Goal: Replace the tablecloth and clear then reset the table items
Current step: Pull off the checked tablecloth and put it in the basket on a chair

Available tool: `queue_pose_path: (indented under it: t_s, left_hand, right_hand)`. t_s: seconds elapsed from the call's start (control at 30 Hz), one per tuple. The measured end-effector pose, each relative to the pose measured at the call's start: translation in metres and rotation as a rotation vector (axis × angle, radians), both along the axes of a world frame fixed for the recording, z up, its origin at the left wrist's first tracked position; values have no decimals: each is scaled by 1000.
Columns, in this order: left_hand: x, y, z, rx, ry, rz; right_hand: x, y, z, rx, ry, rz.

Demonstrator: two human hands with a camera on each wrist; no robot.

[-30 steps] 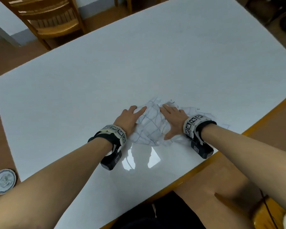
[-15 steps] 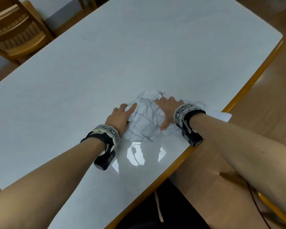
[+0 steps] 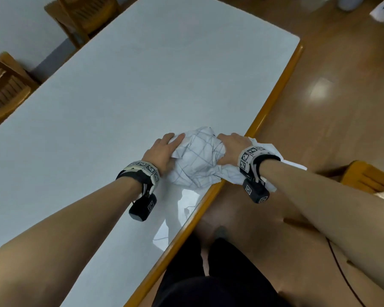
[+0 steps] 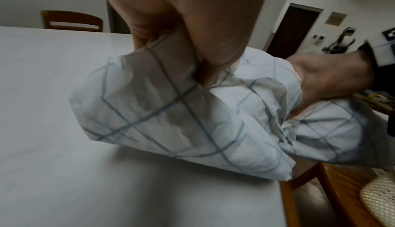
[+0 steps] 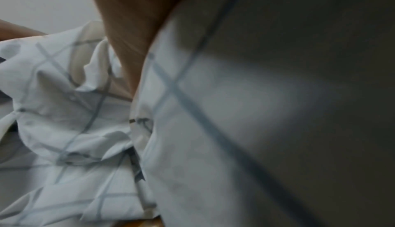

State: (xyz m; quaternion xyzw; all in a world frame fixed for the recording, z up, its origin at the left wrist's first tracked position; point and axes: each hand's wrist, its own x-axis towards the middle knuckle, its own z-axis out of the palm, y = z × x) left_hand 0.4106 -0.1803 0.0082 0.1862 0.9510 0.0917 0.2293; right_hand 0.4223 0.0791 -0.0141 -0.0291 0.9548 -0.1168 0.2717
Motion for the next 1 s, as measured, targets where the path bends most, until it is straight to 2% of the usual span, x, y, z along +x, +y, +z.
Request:
queue_pose_path:
  t_s: [0.17,0.4,0.73,1.0]
  left_hand:
    - [-7,113,14,14,38,-135]
    - [6,272,6,20,38,-357]
    - [41,479,-29,55,-32,-807]
    - [60,631,-25,119,-93,-1137]
  right_hand:
    - [46,103,13,18,54,-214]
    - [136,227,-1,16,58,-558]
    - [264,353,-17,160,-24,-1025]
    - [341,444,12,296,-59,-1434]
